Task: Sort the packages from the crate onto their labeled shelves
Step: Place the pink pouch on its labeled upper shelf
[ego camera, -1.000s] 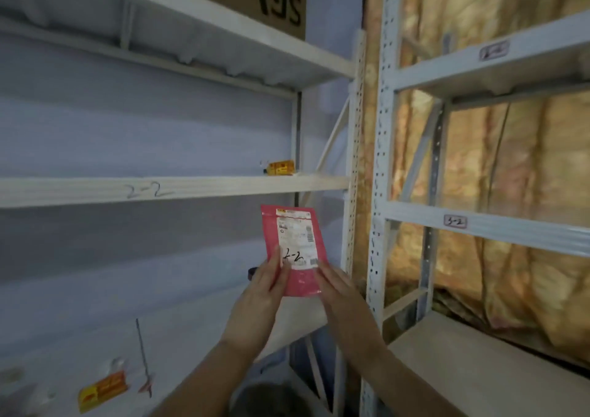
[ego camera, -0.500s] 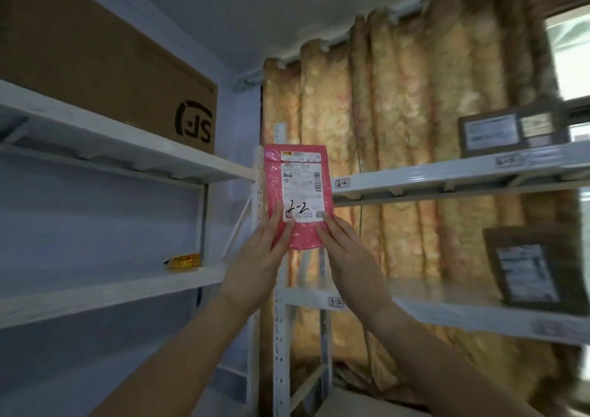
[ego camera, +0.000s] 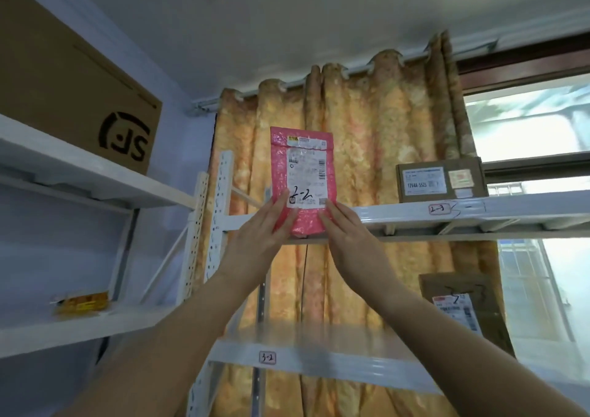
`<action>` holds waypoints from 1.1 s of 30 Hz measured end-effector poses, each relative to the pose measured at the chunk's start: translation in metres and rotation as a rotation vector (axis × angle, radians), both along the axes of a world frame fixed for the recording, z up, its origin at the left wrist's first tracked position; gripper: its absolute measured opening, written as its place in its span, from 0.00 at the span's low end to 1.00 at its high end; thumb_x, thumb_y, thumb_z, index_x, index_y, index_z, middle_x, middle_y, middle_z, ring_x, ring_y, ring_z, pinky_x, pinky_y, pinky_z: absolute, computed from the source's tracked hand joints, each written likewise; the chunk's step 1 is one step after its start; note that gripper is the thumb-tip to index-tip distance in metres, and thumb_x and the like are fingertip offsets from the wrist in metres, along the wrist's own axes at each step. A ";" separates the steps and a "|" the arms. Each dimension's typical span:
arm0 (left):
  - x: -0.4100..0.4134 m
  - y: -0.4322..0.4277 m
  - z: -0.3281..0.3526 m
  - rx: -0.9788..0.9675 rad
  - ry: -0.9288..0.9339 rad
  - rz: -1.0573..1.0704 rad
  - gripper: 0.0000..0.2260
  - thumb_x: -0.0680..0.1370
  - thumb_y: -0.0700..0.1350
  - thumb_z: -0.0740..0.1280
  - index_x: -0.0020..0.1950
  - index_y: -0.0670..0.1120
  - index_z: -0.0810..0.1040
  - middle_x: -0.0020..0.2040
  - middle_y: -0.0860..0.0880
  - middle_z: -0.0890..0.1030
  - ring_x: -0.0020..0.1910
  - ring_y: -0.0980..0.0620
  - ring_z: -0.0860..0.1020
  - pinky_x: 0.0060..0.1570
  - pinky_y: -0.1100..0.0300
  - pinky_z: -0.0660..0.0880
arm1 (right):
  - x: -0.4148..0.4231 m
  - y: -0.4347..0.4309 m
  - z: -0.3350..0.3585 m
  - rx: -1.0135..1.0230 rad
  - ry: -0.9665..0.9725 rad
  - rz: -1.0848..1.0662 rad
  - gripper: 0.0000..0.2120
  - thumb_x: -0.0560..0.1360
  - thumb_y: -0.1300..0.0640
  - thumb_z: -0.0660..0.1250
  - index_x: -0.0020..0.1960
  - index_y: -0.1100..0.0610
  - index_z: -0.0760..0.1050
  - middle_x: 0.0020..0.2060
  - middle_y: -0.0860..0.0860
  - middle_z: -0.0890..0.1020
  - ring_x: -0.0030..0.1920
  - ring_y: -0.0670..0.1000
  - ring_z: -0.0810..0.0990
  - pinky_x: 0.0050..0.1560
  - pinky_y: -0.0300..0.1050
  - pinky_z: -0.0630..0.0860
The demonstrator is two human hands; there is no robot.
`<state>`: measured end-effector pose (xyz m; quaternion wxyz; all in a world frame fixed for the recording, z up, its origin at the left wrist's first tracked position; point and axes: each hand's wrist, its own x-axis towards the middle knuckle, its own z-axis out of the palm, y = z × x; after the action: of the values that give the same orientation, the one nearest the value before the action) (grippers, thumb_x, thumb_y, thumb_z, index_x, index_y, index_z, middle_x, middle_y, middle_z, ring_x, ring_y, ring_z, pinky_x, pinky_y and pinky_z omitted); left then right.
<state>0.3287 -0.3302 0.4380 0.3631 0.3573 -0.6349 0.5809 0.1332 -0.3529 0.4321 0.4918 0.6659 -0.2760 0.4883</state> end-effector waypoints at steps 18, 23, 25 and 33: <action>0.032 -0.150 0.048 -0.127 0.005 0.084 0.32 0.54 0.30 0.80 0.58 0.41 0.80 0.62 0.38 0.76 0.56 0.40 0.78 0.32 0.52 0.80 | 0.027 -0.161 0.050 -0.031 0.073 -0.004 0.24 0.66 0.72 0.72 0.61 0.66 0.76 0.63 0.62 0.76 0.64 0.60 0.74 0.54 0.50 0.78; 0.045 -0.202 0.062 -0.122 0.011 0.043 0.32 0.56 0.29 0.78 0.60 0.39 0.79 0.64 0.36 0.74 0.60 0.38 0.76 0.36 0.50 0.80 | 0.038 -0.194 0.066 -0.058 0.072 -0.074 0.23 0.65 0.72 0.72 0.60 0.65 0.76 0.62 0.61 0.77 0.63 0.60 0.75 0.45 0.47 0.81; 0.048 -0.224 0.073 -0.126 0.013 0.031 0.33 0.56 0.30 0.79 0.60 0.39 0.78 0.64 0.35 0.74 0.60 0.38 0.76 0.36 0.48 0.81 | 0.042 -0.209 0.078 -0.094 0.065 -0.105 0.23 0.65 0.72 0.72 0.59 0.66 0.77 0.61 0.61 0.78 0.62 0.61 0.76 0.47 0.48 0.80; 0.037 -0.299 0.106 -0.104 0.060 -0.131 0.33 0.57 0.28 0.78 0.62 0.37 0.77 0.64 0.34 0.74 0.60 0.36 0.75 0.31 0.49 0.79 | 0.045 -0.252 0.123 -0.048 0.021 -0.171 0.17 0.73 0.71 0.62 0.61 0.66 0.76 0.65 0.61 0.75 0.67 0.61 0.70 0.53 0.57 0.79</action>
<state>0.3653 -0.6288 0.5436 0.4372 0.3129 -0.6147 0.5771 0.1779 -0.6046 0.5549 0.5503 0.6330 -0.3152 0.4440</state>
